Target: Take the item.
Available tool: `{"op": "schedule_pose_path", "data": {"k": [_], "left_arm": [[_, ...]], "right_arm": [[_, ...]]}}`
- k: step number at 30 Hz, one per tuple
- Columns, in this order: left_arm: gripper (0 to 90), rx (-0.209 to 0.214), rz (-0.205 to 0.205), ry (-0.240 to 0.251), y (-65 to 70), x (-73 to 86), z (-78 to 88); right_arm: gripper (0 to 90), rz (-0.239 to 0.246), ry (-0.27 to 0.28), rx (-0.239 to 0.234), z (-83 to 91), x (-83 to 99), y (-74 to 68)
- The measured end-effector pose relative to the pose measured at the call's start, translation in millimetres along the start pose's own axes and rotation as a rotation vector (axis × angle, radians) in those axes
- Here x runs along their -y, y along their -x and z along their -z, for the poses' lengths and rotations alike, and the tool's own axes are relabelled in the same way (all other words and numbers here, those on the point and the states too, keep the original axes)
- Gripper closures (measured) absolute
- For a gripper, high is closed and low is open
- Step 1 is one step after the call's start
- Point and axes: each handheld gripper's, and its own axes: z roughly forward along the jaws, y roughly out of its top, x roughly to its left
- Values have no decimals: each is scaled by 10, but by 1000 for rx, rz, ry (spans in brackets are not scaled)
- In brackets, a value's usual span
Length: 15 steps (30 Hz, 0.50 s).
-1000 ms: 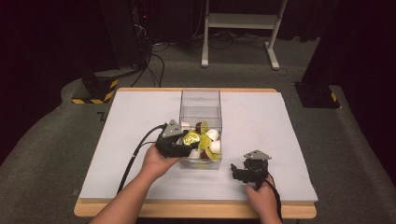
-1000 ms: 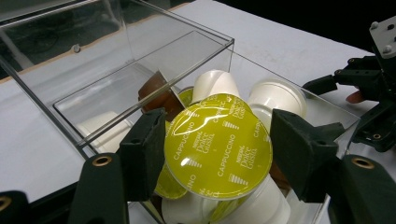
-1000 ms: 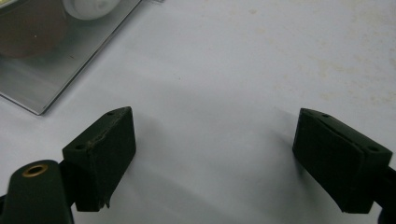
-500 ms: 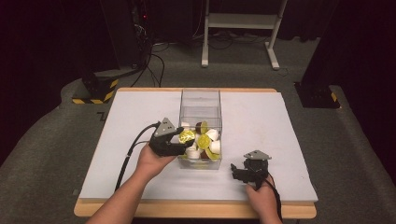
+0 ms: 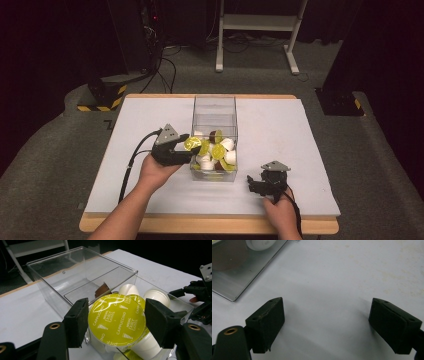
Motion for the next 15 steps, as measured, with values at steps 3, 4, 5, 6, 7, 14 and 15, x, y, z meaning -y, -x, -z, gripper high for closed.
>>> {"op": "schedule_pose_path", "data": {"k": [3,4,5,6,7,14,15], "left_arm": [[377,-5,14,12,-26,-6,25],[377,-7,16,12,-39,-7,35],[377,-11,21,17,-49,-8,42],[377,-11,25,19,-60,-7,50],[377,-13,19,15,-78,-8,63],[377,-32,33,25,-184,-1,134],[377,-33,27,22,-204,0,147]], "right_arm": [[133,-1,0,0,0,0,-1],[133,0,0,0,0,0,0],[133,-1,-1,0,0,0,-1],[133,-1,-1,0,0,0,-1],[133,0,0,0,0,0,0],[133,-1,-1,0,0,0,-1],[133,-2,-1,0,0,0,-1]]}}
